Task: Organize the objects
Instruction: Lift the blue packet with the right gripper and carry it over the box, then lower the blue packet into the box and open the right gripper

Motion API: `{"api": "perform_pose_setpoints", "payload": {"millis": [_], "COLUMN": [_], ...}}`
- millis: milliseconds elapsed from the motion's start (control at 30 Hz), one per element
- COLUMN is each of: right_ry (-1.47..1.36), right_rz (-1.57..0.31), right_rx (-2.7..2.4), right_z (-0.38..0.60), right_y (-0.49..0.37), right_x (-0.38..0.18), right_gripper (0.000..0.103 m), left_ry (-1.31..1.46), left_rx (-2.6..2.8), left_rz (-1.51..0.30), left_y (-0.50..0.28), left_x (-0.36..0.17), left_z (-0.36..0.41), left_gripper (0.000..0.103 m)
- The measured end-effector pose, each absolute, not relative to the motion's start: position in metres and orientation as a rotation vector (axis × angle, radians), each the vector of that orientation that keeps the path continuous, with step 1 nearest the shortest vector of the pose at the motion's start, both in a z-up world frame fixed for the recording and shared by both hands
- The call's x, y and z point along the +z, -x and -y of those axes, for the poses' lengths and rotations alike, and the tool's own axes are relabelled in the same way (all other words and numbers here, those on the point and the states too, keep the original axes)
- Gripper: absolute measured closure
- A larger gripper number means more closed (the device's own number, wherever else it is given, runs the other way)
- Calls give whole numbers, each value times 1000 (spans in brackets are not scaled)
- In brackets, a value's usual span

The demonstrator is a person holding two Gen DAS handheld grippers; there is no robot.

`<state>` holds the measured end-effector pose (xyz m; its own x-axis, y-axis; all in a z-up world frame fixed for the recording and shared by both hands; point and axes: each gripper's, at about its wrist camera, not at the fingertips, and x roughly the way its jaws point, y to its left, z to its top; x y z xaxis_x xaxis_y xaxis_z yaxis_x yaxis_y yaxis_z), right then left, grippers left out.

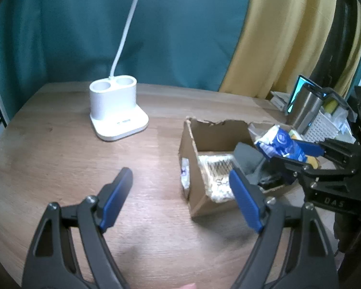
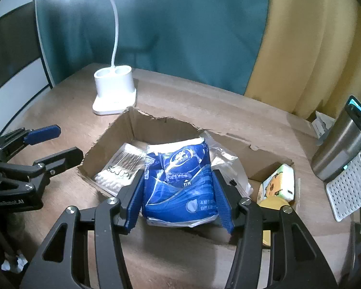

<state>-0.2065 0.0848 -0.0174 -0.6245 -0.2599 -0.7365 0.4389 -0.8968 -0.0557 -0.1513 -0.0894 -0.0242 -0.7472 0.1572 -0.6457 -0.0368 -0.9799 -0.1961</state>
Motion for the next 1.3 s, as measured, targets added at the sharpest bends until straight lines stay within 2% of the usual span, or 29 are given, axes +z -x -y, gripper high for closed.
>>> {"api": "perform_pose_setpoints", "payload": {"millis": [100, 233, 1300], "right_ry": [-1078, -1063, -1021], "right_rz": [-324, -324, -255], "right_rx": [-2507, -2504, -2556], "right_z": [-84, -85, -130], "right_y": [209, 209, 182], "right_x": [-18, -18, -4], "right_gripper": [45, 31, 31], "left_ry": [1073, 1076, 1031], "left_rx": [2830, 2831, 2827], "left_rz": [260, 255, 166], "left_y": [152, 151, 130], "left_x": [-24, -24, -2], "left_z": [88, 86, 44], "left_gripper": [20, 20, 19]}}
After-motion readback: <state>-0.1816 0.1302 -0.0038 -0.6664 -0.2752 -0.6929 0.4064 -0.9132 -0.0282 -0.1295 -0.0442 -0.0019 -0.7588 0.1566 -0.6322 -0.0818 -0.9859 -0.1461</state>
